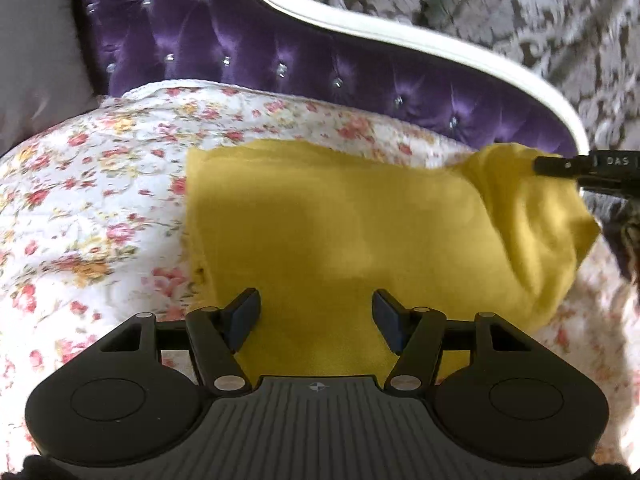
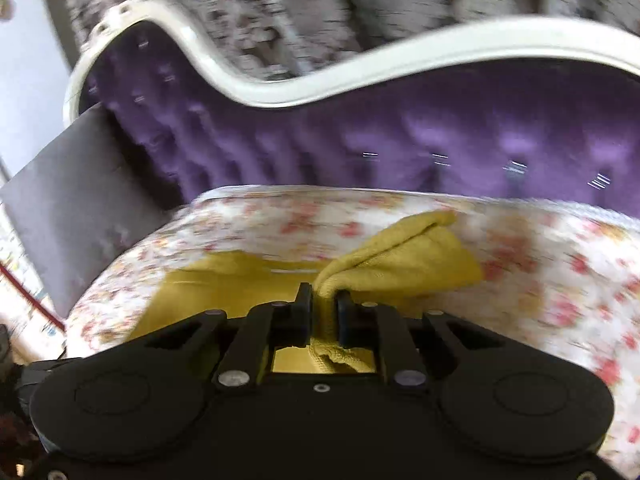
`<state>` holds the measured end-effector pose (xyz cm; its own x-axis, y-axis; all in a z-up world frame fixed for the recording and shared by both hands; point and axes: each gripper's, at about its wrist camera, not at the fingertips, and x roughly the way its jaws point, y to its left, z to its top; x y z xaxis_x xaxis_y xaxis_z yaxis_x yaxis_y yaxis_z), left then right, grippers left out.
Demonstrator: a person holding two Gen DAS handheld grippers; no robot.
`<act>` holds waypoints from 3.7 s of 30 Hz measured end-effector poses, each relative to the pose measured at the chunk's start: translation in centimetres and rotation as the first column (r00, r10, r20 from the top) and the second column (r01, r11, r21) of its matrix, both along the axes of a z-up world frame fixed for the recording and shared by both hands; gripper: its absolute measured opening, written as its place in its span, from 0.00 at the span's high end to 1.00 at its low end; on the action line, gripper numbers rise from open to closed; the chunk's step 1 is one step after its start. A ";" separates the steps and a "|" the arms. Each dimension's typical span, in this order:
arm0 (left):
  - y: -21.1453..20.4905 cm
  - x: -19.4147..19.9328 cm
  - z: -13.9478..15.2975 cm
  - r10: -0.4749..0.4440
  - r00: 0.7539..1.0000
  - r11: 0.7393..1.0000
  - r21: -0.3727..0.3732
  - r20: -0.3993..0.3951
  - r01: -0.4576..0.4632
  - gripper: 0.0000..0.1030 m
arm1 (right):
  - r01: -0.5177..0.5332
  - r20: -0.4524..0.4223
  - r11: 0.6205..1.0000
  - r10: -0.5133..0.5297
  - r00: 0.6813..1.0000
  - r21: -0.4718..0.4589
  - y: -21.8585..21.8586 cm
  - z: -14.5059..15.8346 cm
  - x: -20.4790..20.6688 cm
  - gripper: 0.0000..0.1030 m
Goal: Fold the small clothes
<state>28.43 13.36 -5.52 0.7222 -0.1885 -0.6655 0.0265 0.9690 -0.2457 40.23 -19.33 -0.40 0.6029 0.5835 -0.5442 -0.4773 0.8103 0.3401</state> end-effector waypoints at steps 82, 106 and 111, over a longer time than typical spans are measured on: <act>-7.8 13.3 8.8 -0.235 0.969 0.968 -0.069 0.080 0.241 0.92 | -0.008 0.342 0.980 0.078 0.936 -0.201 9.2 1.0 -15.1 0.87; 5.3 10.6 -0.6 -0.079 0.997 0.994 0.077 -0.008 0.080 0.72 | -0.351 0.150 0.904 0.393 0.907 -0.243 21.9 -4.5 -16.5 0.66; 8.0 10.7 0.5 0.090 0.996 0.992 0.088 -0.004 -0.089 0.69 | -0.382 0.145 0.914 0.401 0.905 -0.139 18.0 -2.1 -16.6 0.54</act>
